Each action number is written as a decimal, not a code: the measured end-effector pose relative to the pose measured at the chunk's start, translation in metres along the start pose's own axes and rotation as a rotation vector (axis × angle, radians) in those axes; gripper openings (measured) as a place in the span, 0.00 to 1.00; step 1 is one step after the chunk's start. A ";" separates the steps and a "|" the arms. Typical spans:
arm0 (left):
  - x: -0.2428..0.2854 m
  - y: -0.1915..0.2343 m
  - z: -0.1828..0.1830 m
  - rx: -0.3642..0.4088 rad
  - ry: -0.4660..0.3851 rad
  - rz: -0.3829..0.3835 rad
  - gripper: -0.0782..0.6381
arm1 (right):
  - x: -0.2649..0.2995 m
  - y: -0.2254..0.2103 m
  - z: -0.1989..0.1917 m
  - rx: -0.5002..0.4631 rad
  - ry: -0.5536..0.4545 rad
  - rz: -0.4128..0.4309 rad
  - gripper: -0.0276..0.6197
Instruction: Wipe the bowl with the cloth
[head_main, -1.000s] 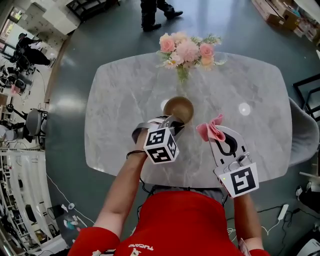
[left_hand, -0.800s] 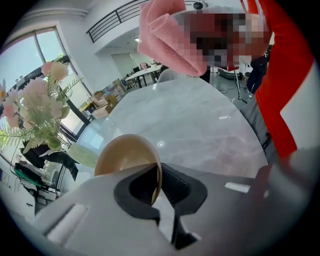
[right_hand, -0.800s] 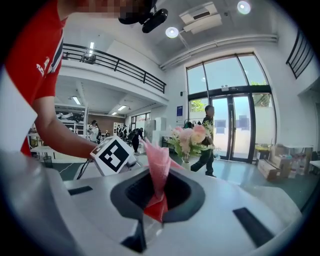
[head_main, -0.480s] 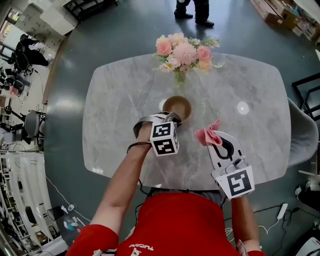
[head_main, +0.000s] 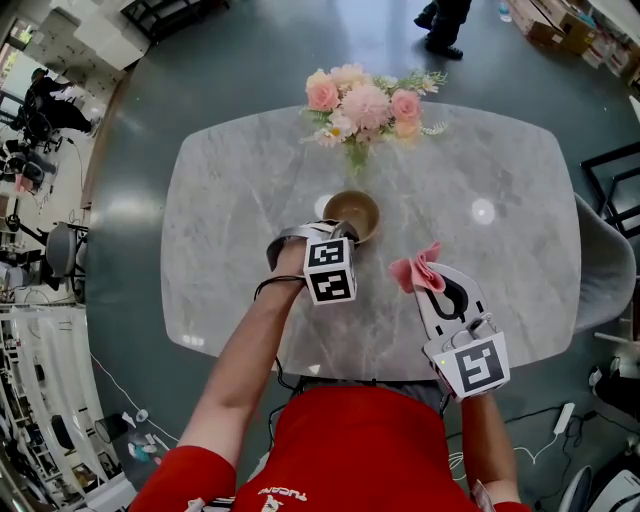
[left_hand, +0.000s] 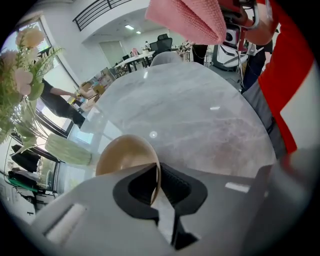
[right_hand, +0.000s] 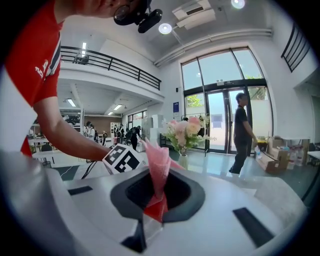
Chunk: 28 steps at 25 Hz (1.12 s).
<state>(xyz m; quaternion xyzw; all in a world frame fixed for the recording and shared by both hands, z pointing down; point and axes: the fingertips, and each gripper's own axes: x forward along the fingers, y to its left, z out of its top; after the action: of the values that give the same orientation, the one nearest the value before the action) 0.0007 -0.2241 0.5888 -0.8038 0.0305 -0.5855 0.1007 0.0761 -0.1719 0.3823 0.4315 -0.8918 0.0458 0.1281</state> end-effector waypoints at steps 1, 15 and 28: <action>0.001 0.000 0.000 0.005 0.003 0.002 0.13 | 0.000 -0.001 0.001 0.006 0.006 -0.006 0.08; -0.005 -0.001 0.006 -0.005 -0.062 0.028 0.24 | -0.001 -0.001 -0.001 0.027 0.026 -0.017 0.08; -0.063 0.014 0.022 -0.150 -0.282 0.233 0.26 | -0.003 0.004 0.004 0.035 -0.011 -0.004 0.08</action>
<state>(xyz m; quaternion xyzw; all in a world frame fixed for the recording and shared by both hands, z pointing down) 0.0027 -0.2244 0.5212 -0.8742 0.1526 -0.4475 0.1108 0.0745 -0.1681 0.3778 0.4355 -0.8908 0.0589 0.1158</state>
